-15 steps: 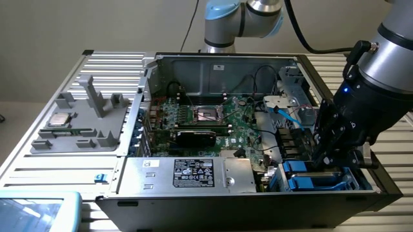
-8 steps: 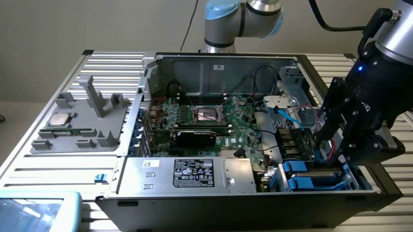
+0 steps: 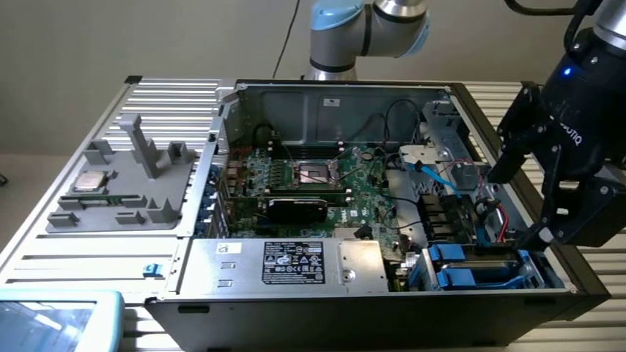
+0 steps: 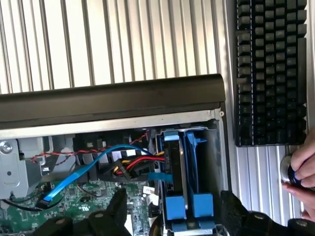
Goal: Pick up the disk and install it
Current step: 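Insert the second disk wire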
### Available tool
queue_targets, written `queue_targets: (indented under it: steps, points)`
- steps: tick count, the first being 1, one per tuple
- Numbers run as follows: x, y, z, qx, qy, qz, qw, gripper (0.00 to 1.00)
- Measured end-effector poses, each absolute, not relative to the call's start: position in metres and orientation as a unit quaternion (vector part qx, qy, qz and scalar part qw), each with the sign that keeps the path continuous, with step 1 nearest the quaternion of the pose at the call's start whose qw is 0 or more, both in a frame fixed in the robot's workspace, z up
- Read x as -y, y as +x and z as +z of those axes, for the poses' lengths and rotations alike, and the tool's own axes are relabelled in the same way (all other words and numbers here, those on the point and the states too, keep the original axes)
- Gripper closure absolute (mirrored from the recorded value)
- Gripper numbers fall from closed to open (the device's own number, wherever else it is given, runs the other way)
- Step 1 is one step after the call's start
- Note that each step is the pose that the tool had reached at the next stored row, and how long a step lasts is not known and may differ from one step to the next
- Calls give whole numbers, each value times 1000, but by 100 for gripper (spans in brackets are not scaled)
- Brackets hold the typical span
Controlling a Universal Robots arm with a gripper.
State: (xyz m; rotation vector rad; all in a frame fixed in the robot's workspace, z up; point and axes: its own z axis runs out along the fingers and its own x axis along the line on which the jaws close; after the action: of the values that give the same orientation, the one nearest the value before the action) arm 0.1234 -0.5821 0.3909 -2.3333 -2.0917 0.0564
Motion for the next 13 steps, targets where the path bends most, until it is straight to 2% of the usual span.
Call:
queue_targets:
  steps: [1, 10, 13]
  points:
    - [582, 123, 392, 667, -745, 18, 4, 10]
    - [582, 123, 421, 667, -745, 21, 0, 10]
    - [582, 123, 422, 667, -745, 21, 0, 10]
